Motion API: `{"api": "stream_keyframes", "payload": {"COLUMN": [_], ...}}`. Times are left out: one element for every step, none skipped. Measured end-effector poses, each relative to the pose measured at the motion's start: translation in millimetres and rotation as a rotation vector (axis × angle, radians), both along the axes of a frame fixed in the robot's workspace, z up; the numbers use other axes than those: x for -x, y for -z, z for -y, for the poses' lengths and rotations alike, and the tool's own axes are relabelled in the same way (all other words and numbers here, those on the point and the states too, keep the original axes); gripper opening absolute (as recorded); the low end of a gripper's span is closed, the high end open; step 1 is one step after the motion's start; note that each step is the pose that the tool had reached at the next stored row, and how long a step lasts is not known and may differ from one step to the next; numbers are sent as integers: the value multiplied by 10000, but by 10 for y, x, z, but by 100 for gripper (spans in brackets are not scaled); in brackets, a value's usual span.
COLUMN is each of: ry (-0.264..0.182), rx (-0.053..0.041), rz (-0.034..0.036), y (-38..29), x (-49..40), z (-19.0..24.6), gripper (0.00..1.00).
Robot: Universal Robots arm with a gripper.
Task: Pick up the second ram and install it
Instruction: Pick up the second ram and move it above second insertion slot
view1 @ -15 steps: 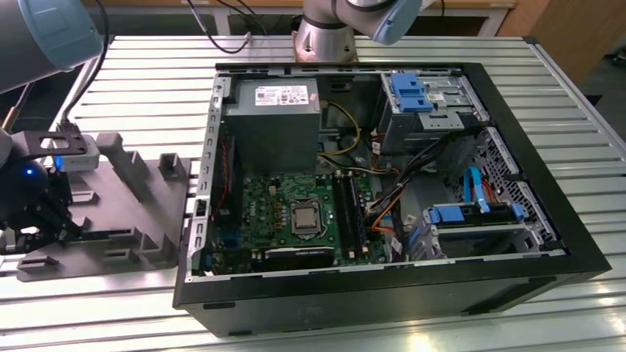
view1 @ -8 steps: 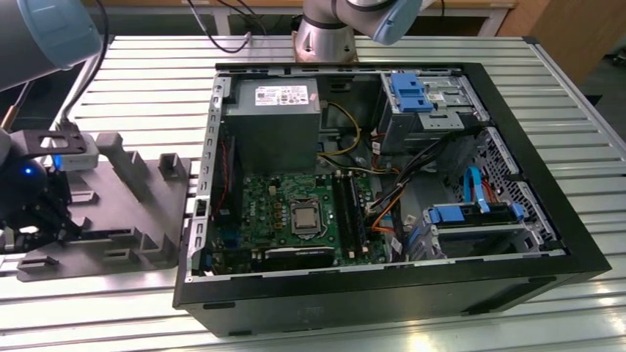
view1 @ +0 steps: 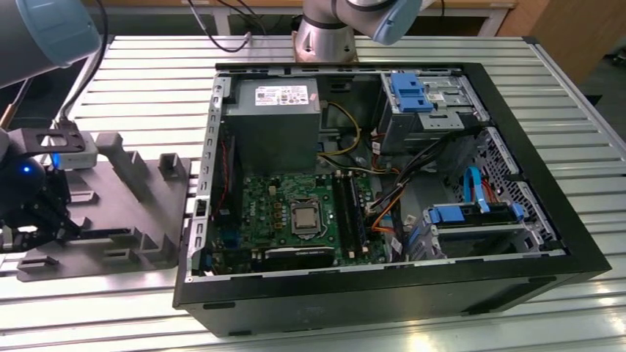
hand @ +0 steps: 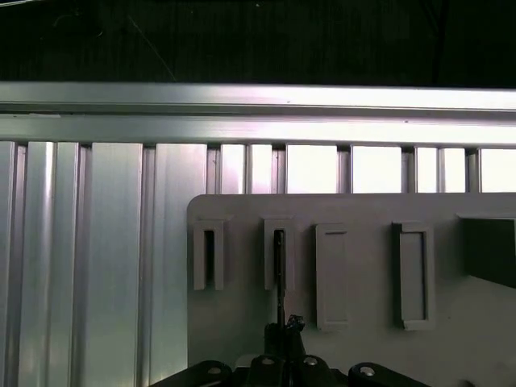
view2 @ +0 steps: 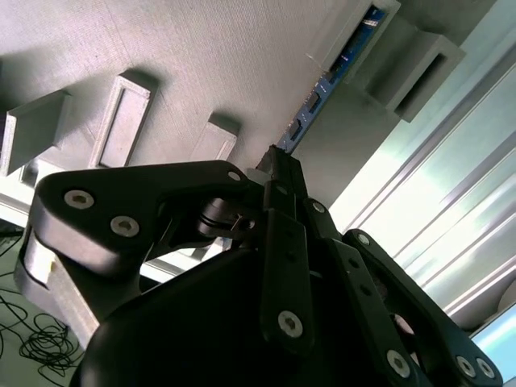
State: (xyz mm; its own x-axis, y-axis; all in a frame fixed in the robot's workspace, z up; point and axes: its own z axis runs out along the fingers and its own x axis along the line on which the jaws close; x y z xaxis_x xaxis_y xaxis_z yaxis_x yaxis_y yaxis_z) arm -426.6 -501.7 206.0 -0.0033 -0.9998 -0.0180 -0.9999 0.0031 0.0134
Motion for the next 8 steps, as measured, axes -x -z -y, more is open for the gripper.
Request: {"api": "stream_keyframes", "payload": {"ry": [0,0,0,0,0,0,0,0], "rx": [1,0,0,0,1,1,1,1], "rz": [0,1,0,0,0,-1,-2,-1], "y": [-4,-7,-7,-8,-11,-14,-18,-23], "x": [0,0,0,0,0,0,0,0], "z": [0,0,0,0,0,0,0,0], "gripper": [12,12,12,12,12,12,12,12]}}
